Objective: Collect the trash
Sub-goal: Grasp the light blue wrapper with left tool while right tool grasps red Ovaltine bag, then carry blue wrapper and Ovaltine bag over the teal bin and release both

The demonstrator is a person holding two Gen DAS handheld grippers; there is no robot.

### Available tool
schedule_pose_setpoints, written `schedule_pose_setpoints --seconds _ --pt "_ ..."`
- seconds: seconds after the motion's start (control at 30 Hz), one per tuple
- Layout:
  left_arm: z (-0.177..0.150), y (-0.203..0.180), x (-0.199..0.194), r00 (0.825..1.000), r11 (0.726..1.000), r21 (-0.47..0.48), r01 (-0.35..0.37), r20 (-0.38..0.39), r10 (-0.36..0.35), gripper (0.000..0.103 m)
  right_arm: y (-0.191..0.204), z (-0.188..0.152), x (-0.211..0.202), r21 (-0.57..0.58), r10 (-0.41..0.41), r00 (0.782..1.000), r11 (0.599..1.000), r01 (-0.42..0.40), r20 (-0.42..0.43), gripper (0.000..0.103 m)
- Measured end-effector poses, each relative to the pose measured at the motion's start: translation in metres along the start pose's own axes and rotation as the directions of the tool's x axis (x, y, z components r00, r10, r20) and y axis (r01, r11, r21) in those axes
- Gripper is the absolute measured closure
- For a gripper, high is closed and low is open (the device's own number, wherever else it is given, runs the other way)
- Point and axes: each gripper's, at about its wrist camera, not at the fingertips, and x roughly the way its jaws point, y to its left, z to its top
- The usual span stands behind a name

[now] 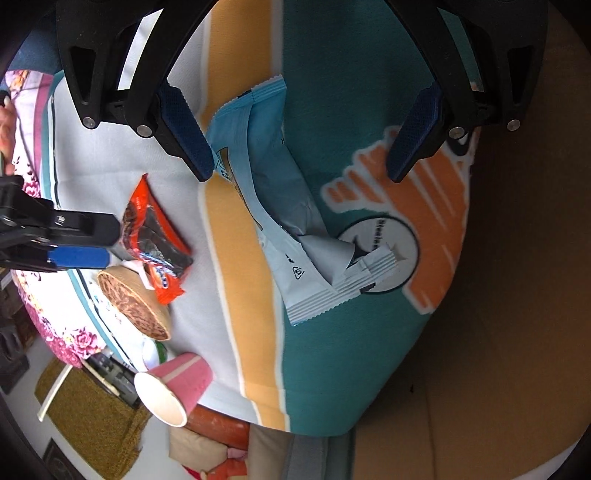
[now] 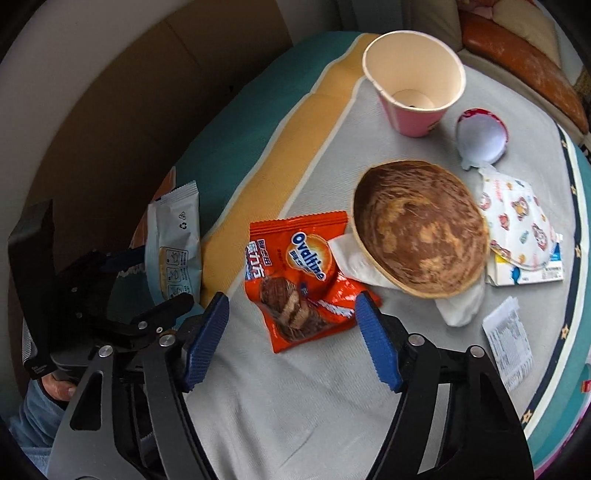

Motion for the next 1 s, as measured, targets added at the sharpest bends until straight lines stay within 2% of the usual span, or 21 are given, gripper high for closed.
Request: schedule_pose_setpoints --seconds 0.07,0.13,0.17,0.2,0.3,0.33,0.37,0.43,0.53,0.73,1.0 --pt "-0.001 0.004 0.000 1.000 1.000 -0.016 0.010 -0.002 -0.010 0.008 0.000 0.004 0.010 0.003 0.011 1.000 1.000 -0.011 -0.024 0.040" --pt "-0.003 0.007 0.000 1.000 0.999 -0.031 0.020 0.000 -0.020 0.008 -0.001 0.005 0.020 0.005 0.021 0.998 1.000 -0.021 -0.051 0.053" --pt "-0.003 0.008 0.000 1.000 0.999 -0.037 0.021 0.005 -0.021 0.008 -0.001 0.004 0.023 0.005 0.024 0.998 1.000 -0.024 -0.060 0.063" --pt "-0.003 0.008 -0.001 1.000 0.999 -0.042 0.021 0.011 -0.020 0.008 0.000 0.002 0.024 0.003 0.023 0.998 1.000 -0.023 -0.060 0.067" --pt "-0.004 0.006 -0.003 0.999 0.998 -0.055 0.024 0.038 -0.022 0.009 -0.003 -0.004 0.017 0.013 0.031 0.999 0.999 -0.030 -0.037 0.073" --pt "-0.004 0.004 -0.004 0.999 0.998 -0.051 0.023 0.048 -0.020 0.014 -0.005 -0.008 0.013 0.015 0.030 0.999 0.999 -0.029 -0.027 0.075" --pt "-0.004 0.001 -0.005 0.999 0.999 -0.041 0.020 0.050 -0.018 0.030 -0.007 -0.011 0.008 0.020 0.029 0.999 0.999 -0.029 -0.018 0.080" --pt "-0.003 -0.006 -0.004 0.999 1.000 -0.024 0.016 0.042 -0.015 0.048 -0.011 -0.018 -0.001 0.036 0.037 0.999 0.999 -0.037 -0.003 0.082" --pt "-0.003 -0.014 -0.008 0.998 1.000 -0.007 -0.004 0.058 0.004 0.054 -0.019 -0.028 -0.011 0.065 0.043 0.999 0.997 -0.044 0.015 0.084" --pt "-0.003 -0.033 -0.026 0.996 1.000 0.025 0.009 0.088 -0.012 0.054 -0.042 -0.050 -0.040 0.101 0.059 0.996 0.993 -0.065 0.066 0.085" --pt "0.000 -0.087 -0.040 0.990 0.988 0.119 0.101 0.087 -0.111 0.054 -0.091 -0.081 -0.086 0.184 0.066 0.985 0.978 -0.096 0.160 0.085"
